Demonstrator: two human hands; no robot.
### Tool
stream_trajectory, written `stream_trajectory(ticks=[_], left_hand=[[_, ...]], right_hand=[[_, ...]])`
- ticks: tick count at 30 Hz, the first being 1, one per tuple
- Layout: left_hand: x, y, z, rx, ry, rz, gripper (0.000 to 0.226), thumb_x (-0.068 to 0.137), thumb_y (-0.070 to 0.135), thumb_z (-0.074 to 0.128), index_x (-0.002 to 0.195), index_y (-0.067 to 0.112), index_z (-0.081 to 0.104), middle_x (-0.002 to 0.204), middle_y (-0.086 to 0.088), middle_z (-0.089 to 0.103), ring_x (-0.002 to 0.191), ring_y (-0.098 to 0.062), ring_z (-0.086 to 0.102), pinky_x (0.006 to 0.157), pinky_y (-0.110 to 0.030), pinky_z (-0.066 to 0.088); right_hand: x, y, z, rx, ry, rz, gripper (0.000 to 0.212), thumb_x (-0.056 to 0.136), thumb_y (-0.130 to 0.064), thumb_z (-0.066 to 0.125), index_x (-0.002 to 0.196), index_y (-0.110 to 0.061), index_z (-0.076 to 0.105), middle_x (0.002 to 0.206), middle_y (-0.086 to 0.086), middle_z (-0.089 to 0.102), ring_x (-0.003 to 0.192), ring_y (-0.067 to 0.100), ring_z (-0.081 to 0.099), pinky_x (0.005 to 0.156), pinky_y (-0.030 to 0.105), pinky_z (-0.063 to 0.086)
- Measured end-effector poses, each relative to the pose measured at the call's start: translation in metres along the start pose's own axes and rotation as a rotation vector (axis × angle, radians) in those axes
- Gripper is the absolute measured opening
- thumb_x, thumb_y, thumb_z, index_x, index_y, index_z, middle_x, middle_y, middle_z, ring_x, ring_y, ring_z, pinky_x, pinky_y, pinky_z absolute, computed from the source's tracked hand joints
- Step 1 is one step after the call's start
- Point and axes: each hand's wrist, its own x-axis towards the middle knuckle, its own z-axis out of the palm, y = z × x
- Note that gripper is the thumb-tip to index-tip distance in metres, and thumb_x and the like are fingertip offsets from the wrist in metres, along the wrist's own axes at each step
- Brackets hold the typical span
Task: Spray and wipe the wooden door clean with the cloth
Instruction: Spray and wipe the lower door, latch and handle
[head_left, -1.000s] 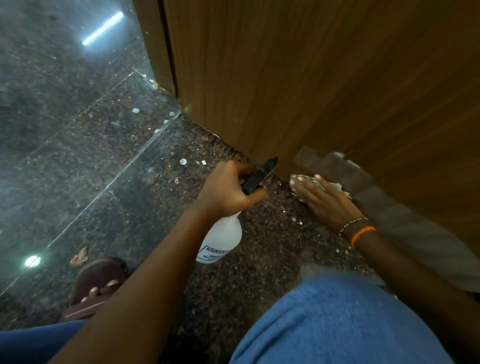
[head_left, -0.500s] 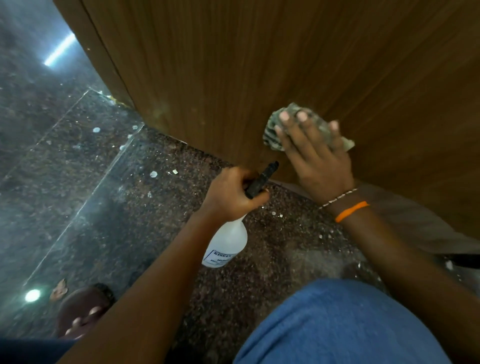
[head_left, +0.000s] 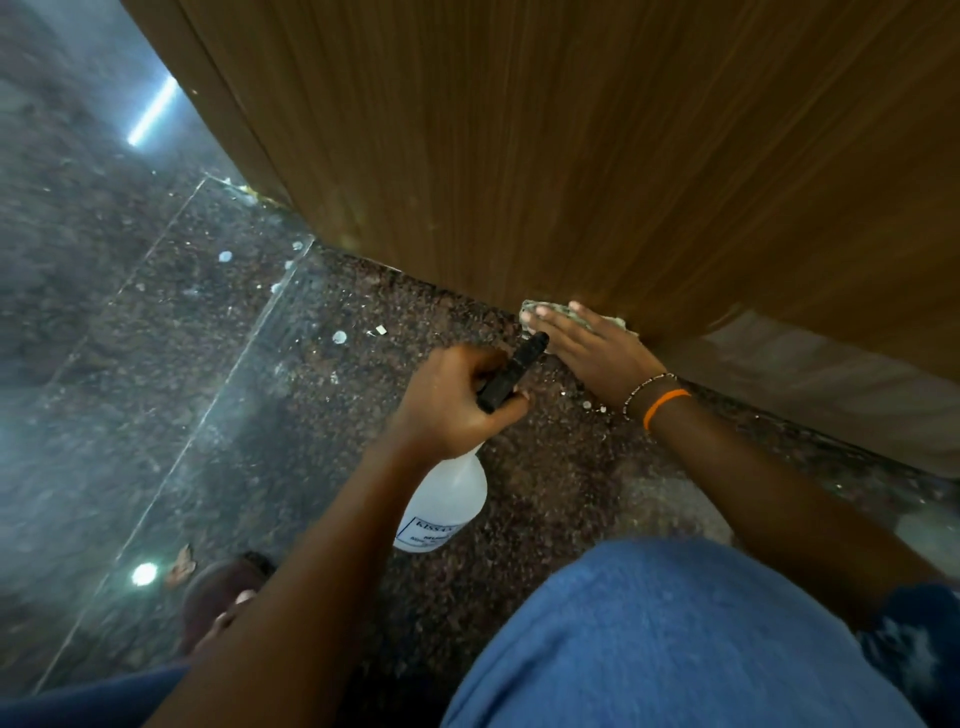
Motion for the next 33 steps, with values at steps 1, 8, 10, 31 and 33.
stream_trajectory(ticks=[1, 8, 10, 31, 33], left_hand=[[-0.001, 0.001, 0.001, -0.001, -0.002, -0.005, 0.049, 0.068, 0.051, 0.055, 0.071, 0.003, 0.064, 0.063, -0.014, 0.063, 0.056, -0.029, 0.059, 0.059, -0.050, 0.049], [0.009, 0.023, 0.013, -0.047, -0.026, 0.009, 0.046, 0.066, 0.053, 0.055, 0.062, 0.008, 0.055, 0.054, -0.011, 0.052, 0.049, -0.026, 0.046, 0.050, -0.040, 0.038], [0.015, 0.029, 0.019, -0.047, -0.050, 0.026, 0.032, 0.067, 0.051, 0.058, 0.056, 0.021, 0.050, 0.050, 0.004, 0.047, 0.045, -0.014, 0.041, 0.051, -0.030, 0.033], [0.042, 0.055, 0.024, 0.144, -0.114, 0.179, 0.050, 0.067, 0.051, 0.055, 0.068, 0.001, 0.064, 0.057, -0.016, 0.061, 0.050, -0.032, 0.056, 0.051, -0.041, 0.043], [0.049, 0.061, 0.017, 0.176, -0.126, 0.200, 0.041, 0.068, 0.050, 0.056, 0.068, 0.010, 0.065, 0.058, -0.014, 0.062, 0.051, -0.031, 0.057, 0.052, -0.043, 0.046]], right_hand=[[-0.002, 0.001, -0.001, -0.007, -0.023, -0.010, 0.056, 0.093, -0.013, 0.025, 0.146, 0.000, 0.012, 0.155, 0.002, 0.029, 0.142, 0.019, 0.030, 0.118, 0.044, 0.001], [-0.068, 0.025, -0.006, -0.156, -0.165, -0.145, 0.056, 0.092, -0.012, 0.017, 0.147, -0.019, 0.031, 0.155, -0.003, 0.027, 0.143, 0.017, 0.028, 0.118, 0.049, -0.009], [-0.097, 0.032, -0.011, -0.106, -0.196, -0.135, 0.059, 0.089, -0.011, 0.020, 0.143, -0.021, 0.041, 0.152, -0.004, 0.035, 0.141, 0.017, 0.031, 0.118, 0.047, -0.009], [-0.083, -0.039, -0.102, 1.892, 0.479, 2.218, 0.044, 0.089, 0.009, 0.049, 0.133, 0.003, 0.049, 0.134, 0.025, 0.049, 0.086, -0.027, 0.041, 0.108, 0.003, 0.008], [-0.062, -0.028, -0.089, 2.087, 0.481, 2.412, 0.029, 0.091, -0.001, 0.053, 0.120, -0.002, 0.055, 0.124, 0.026, 0.055, 0.070, -0.016, 0.044, 0.111, 0.020, 0.026]])
